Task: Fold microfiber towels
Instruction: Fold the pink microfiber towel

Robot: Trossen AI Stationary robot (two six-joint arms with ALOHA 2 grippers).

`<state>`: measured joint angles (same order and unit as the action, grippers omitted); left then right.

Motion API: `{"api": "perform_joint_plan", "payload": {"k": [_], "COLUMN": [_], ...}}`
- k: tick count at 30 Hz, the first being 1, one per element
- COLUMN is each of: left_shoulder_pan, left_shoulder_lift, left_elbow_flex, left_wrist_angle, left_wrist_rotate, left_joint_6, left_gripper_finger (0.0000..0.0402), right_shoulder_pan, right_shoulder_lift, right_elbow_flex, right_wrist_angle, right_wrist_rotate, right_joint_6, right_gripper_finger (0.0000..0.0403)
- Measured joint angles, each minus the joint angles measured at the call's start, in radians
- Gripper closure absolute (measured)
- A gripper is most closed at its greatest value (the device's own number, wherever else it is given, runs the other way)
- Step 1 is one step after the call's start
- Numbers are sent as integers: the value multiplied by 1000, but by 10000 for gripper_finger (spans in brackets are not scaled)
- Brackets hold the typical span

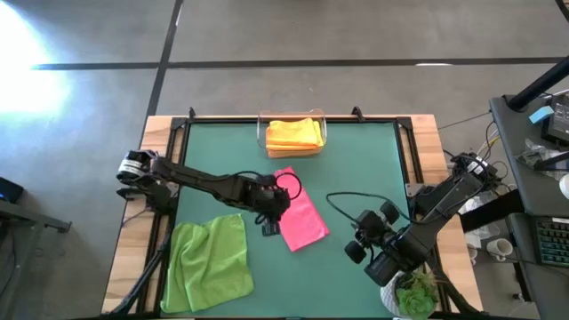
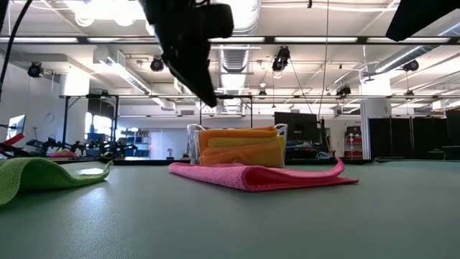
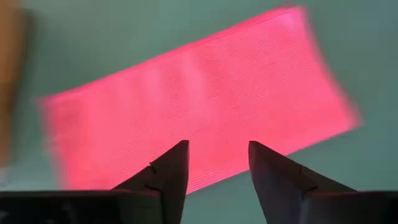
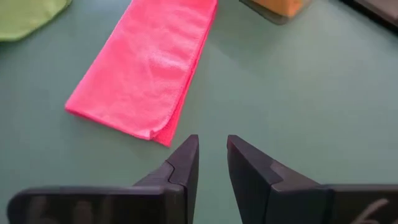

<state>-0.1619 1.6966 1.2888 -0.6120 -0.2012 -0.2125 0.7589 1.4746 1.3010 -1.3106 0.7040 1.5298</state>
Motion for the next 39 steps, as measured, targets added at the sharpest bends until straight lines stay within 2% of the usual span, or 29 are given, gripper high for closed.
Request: {"api": "perform_joint_plan", "payload": {"k": [2,4,10,17,27,39], "left_shoulder_pan": [-12,-32,-101,-169,-207,-208], "left_shoulder_lift": [0,0,0,41,132,257], "left_elbow_flex": [-3,-7,-54,-71,-71,-61], "left_wrist_angle": [49,85,190,218,315,388], "left_wrist_rotate": [70,88,82,50,48,47], "left_joint_6": [-17,-17,-10,-9,-2,201], "left_gripper_finger": [244,242,242,242,242,242], "right_shoulder_pan": [0,0,0,2,9,9], "right_shoulder_lift": [0,0,0,-1,-21,-35], "right_elbow_flex": [0,0,-9,-81,-184,-223], "right_wrist_angle": [0,0,0,-1,64,125], "right_wrist_rotate": [0,0,-8,-126,-212,-216], "right_joint_6": [-42,-77,-119,-172,-180,-154], "right_gripper_finger": [326,328,326,330,335,335]}}
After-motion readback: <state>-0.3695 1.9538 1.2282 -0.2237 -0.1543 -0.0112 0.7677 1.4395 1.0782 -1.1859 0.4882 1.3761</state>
